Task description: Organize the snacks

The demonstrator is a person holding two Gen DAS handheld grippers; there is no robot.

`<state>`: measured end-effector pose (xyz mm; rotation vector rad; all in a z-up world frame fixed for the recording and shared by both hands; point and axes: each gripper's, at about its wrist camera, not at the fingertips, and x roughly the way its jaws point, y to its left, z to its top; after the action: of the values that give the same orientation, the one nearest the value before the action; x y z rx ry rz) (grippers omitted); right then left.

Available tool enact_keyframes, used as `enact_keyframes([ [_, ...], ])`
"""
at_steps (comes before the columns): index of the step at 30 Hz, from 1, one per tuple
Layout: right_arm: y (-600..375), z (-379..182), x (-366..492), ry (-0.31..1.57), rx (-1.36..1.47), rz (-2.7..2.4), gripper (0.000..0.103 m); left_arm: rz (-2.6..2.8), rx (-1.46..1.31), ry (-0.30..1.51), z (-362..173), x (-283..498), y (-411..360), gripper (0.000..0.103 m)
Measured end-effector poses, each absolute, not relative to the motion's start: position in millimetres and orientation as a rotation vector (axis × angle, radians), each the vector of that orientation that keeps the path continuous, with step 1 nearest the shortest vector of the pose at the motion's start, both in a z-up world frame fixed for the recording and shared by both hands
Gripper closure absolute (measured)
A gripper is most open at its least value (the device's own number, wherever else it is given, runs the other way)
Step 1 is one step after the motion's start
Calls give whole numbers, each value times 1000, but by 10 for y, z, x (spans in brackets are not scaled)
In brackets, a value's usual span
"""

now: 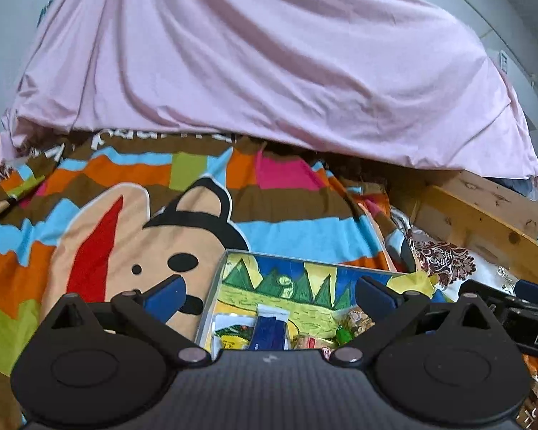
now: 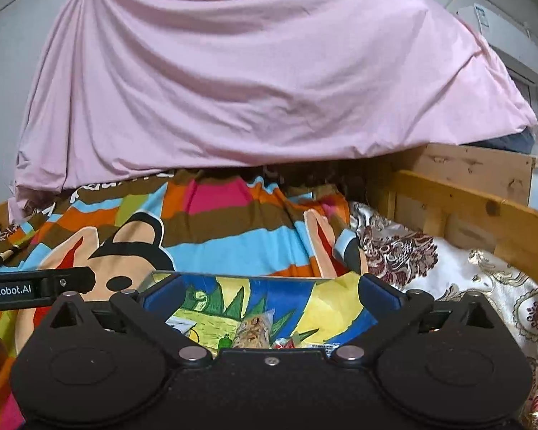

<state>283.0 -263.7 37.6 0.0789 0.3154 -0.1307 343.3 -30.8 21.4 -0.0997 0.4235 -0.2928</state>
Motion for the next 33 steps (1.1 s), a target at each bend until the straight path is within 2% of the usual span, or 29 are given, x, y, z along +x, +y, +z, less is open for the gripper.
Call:
enact_keyframes([
  [10,-2704,355,2672,294,107,-166,1,-228,-51,340,194,3187,-381,0],
  [22,-2644,359,2184,199,41,-218,1,-225,-88,378,174,2907,-286,0],
  [33,-2621,284,1814,234,69,-195,1,-195,-44,363,173,2594,-236,0],
])
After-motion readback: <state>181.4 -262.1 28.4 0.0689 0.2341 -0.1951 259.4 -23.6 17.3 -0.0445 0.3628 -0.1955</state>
